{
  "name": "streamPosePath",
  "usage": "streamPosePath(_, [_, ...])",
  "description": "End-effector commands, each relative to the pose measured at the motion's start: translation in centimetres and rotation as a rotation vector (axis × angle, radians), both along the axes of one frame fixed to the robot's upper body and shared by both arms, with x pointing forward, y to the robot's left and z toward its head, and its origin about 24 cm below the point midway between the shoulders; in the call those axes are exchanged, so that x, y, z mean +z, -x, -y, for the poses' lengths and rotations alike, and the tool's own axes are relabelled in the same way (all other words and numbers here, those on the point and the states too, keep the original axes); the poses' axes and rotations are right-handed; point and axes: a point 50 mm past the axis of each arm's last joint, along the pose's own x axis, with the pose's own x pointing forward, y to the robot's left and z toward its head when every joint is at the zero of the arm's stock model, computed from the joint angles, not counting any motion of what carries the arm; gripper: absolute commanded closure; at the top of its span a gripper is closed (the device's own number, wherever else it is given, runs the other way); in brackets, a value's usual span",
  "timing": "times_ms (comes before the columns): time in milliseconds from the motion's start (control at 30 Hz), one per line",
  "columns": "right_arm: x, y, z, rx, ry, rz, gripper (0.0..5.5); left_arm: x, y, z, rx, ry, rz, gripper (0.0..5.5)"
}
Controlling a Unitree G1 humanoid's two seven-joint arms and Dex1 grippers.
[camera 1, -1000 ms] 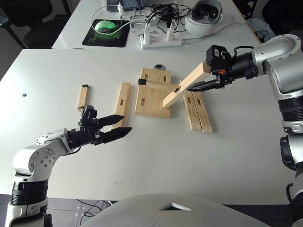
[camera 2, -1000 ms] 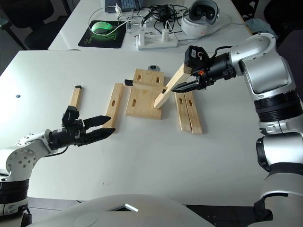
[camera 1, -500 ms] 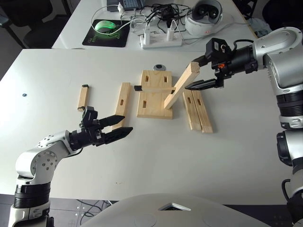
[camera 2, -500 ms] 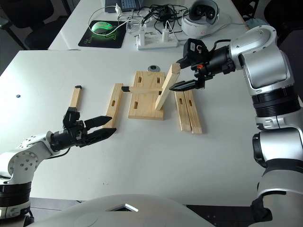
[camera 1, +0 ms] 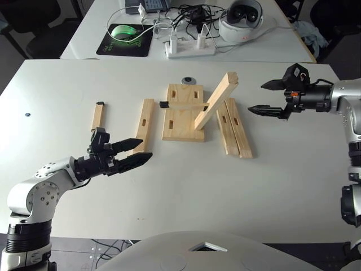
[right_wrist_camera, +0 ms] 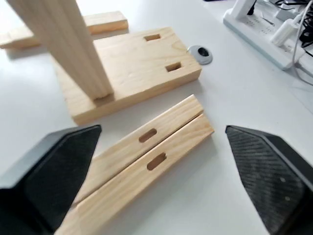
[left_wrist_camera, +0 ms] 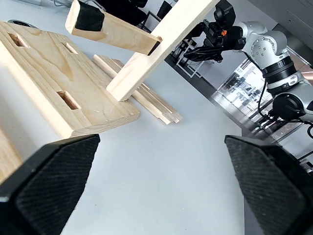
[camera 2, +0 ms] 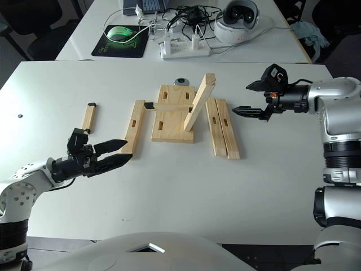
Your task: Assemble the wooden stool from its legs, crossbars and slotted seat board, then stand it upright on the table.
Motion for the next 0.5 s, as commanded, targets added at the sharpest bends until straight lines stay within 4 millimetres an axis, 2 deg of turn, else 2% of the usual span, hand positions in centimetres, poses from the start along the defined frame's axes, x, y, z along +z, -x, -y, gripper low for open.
streamPosePath(33, [-5.7,-1.2,-2.6,-0.276,-0.207,-0.033,0.78,1.1,0.2,-2.2,0.285,-0.013,0.144,0.77])
streamPosePath(100, [-8.1,-0.6,-3.3,-0.363,-0.191,-0.02,0.78,1.9,-1.1,-3.7,0.42,-0.016,0.235,0.77])
streamPosePath(200, [-10.2,-0.2,-3.2,-0.506,-0.131,-0.002,0.78,3.0,-2.4,-5.0,0.529,-0.007,0.318,0.77])
streamPosePath(333, [-11.3,1.0,-3.0,-0.634,-0.177,0.047,0.78,3.5,-3.6,-5.3,0.536,0.0,0.355,0.77])
streamPosePath(433, [-11.7,2.3,-2.7,-0.697,-0.195,0.059,0.78,3.7,-5.1,-4.6,0.48,0.014,0.354,0.77])
streamPosePath(500, [-11.9,2.8,-2.6,-0.732,-0.204,0.071,0.78,3.8,-5.4,-4.3,0.457,0.023,0.352,0.77])
